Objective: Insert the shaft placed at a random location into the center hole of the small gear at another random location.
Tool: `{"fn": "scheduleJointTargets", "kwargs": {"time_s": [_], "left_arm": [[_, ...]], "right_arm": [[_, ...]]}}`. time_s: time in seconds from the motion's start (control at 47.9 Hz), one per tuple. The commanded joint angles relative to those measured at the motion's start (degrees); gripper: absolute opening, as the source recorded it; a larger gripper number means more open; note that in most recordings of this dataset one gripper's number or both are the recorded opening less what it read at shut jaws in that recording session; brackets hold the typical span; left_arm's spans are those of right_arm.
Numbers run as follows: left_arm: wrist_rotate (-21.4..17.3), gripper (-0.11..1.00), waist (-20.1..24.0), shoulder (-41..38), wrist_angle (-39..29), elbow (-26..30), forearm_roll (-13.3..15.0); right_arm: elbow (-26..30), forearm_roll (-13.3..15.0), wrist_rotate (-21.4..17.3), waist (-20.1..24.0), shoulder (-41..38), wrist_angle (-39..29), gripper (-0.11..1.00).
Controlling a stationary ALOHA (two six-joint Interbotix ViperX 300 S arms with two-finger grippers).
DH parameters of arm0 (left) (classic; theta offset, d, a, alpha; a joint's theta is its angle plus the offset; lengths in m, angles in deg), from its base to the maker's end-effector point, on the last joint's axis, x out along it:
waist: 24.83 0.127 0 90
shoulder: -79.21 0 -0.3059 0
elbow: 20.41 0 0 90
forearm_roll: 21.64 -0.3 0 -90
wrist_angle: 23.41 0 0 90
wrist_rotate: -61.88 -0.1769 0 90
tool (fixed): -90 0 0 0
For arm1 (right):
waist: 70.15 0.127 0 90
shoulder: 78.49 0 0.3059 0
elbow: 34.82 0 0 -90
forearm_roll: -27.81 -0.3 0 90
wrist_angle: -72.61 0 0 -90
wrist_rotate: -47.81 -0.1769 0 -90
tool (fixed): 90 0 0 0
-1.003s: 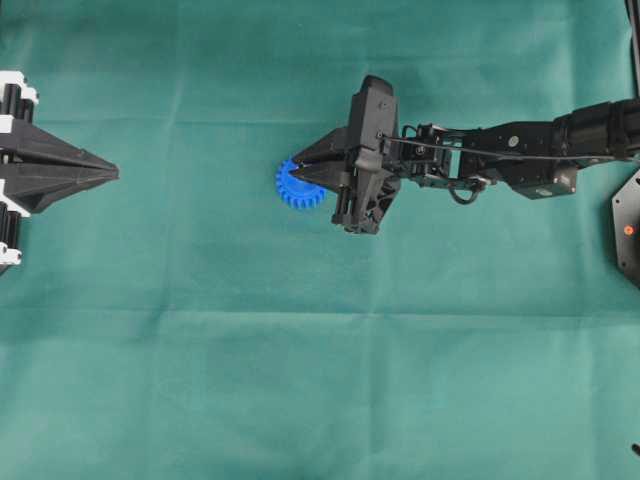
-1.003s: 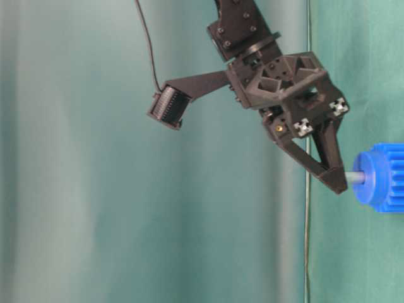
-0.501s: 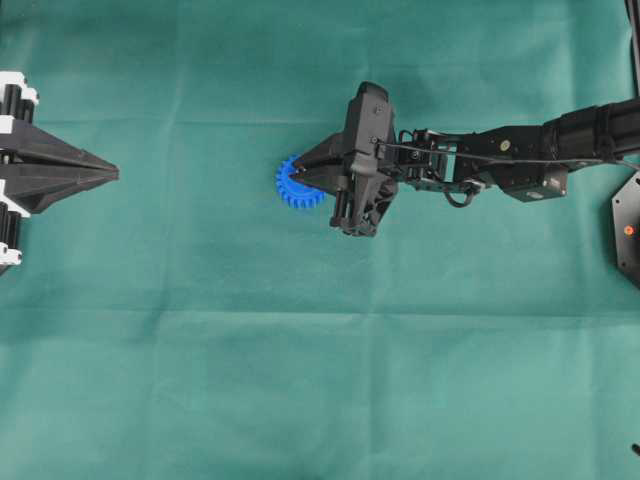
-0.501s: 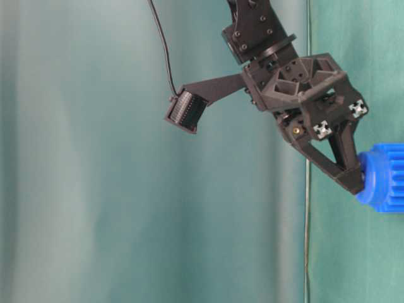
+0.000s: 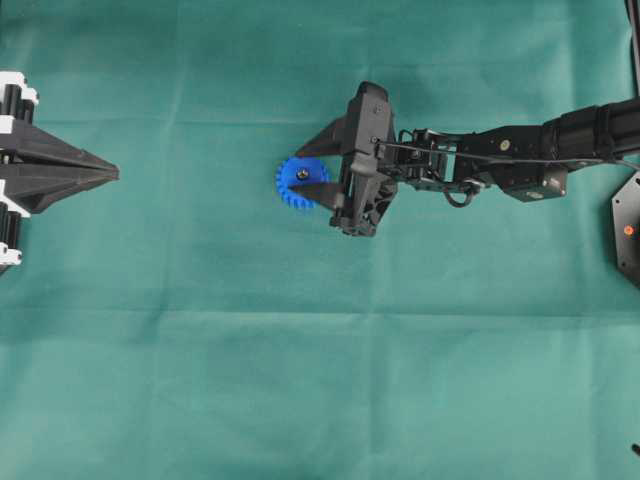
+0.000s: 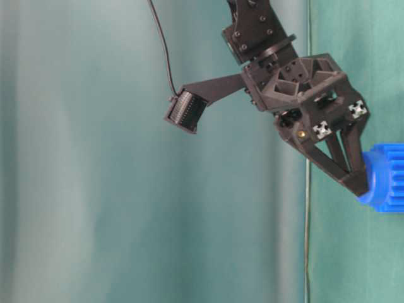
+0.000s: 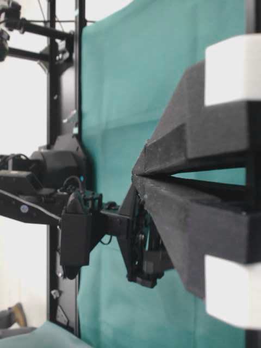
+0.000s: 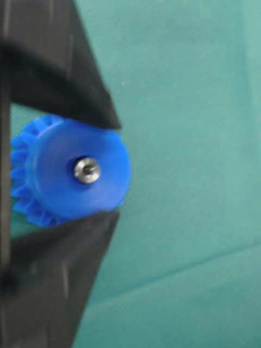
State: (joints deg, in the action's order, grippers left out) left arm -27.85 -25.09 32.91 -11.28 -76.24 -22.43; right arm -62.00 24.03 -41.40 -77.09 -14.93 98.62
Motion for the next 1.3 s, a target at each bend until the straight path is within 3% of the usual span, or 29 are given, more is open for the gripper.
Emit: {"fn": "scheduleJointTargets", "kwargs": {"time_s": [0.0,0.188,0.397,0.773,1.274], "left_arm": [[0.09,0.00,-0.09,-0.35,0.26,0.79,-0.09],[0.09,0.00,-0.09,-0.44,0.26,0.79,-0.18],[0.09,0.00,-0.09,-0.35,0.18,0.88,-0.18],[0.09,0.00,-0.09,-0.35,0.26,0.79,-0.18],[0.09,0.00,-0.09,-0.35,0.18,0.88,-0.18]], "right_arm": [[1.05,-0.09,-0.62,0.18,1.58,0.44,0.85],[1.05,-0.09,-0.53,0.26,4.83,-1.85,0.78],[0.70,0.09,-0.35,0.44,10.28,-5.19,0.79],[-1.67,-0.09,-0.62,0.97,13.97,-5.45,0.79],[-16.44,-0.18,-1.32,1.76,32.78,-5.80,0.79]]}}
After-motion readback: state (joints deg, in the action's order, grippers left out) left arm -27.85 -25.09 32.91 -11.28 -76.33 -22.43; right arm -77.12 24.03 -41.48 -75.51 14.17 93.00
